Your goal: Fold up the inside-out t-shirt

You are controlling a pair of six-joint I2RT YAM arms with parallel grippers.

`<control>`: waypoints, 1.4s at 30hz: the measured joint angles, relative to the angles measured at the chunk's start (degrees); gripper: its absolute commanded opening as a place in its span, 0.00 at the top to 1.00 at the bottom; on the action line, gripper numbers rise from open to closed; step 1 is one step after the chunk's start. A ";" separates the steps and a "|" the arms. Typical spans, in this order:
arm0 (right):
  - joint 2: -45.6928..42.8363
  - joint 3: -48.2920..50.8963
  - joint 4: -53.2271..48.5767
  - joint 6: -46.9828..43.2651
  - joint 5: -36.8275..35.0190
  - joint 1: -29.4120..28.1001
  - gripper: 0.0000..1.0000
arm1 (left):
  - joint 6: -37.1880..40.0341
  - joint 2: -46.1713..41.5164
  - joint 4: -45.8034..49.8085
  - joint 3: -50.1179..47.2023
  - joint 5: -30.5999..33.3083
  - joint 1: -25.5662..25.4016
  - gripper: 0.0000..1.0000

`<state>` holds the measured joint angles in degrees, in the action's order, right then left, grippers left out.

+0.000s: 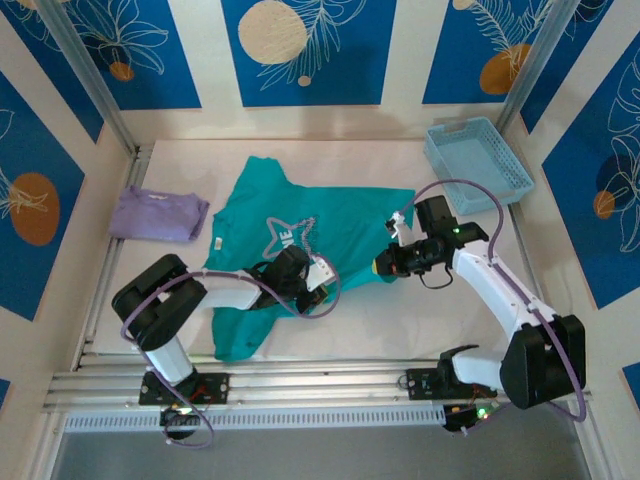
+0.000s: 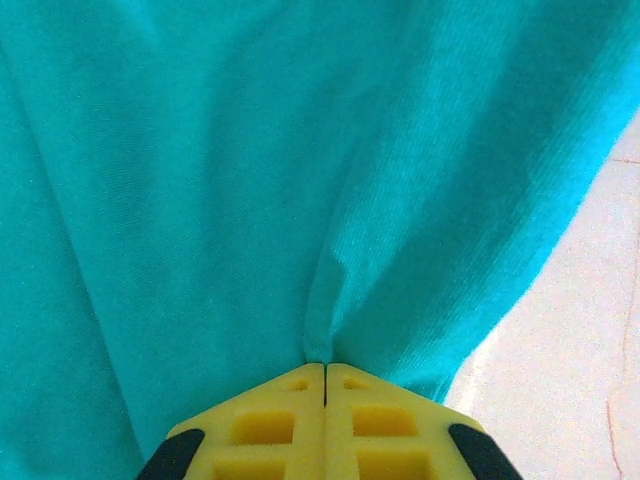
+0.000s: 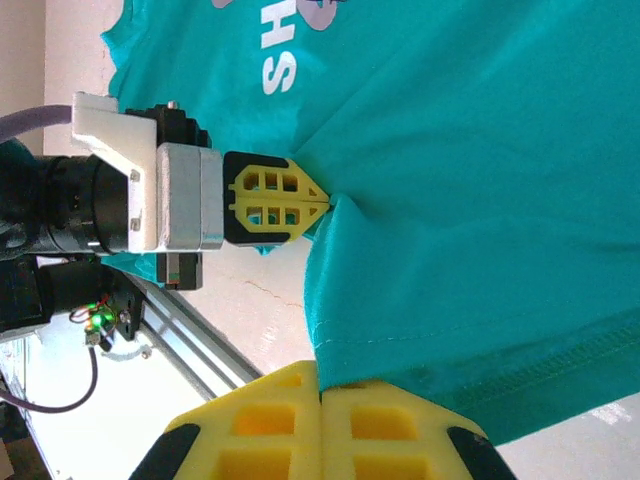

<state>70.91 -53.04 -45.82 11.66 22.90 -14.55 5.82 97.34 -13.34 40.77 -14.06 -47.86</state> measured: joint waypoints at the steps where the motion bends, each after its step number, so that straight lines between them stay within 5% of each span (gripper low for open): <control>1: 0.17 -0.09 -0.07 0.00 -0.22 0.02 1.00 | -0.02 0.00 0.02 0.00 -0.13 0.00 1.00; 9: 0.22 -0.11 1.70 1.51 -6.51 2.86 1.00 | -3.52 -2.71 -0.39 -0.44 -1.81 0.00 0.48; 18: 0.22 3.37 10.51 5.68 -11.67 6.88 1.00 | -20.44 -27.04 9.79 -4.96 9.07 2.78 0.38; 24: 0.20 4.48 15.26 7.87 -13.73 11.52 1.00 | -31.39 -35.91 21.73 -10.80 12.11 15.43 0.39; 31: 0.50 4.55 20.55 9.73 -15.67 15.72 1.00 | -35.34 -22.16 21.31 -7.56 8.15 19.63 0.39; 42: 5.05 3.37 22.71 9.79 -17.81 20.02 1.00 | -36.00 5.84 11.52 13.46 1.86 19.85 0.41</control>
<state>75.96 -49.67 -23.11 21.45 5.08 5.48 -30.17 103.18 -1.83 54.24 -12.21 -28.01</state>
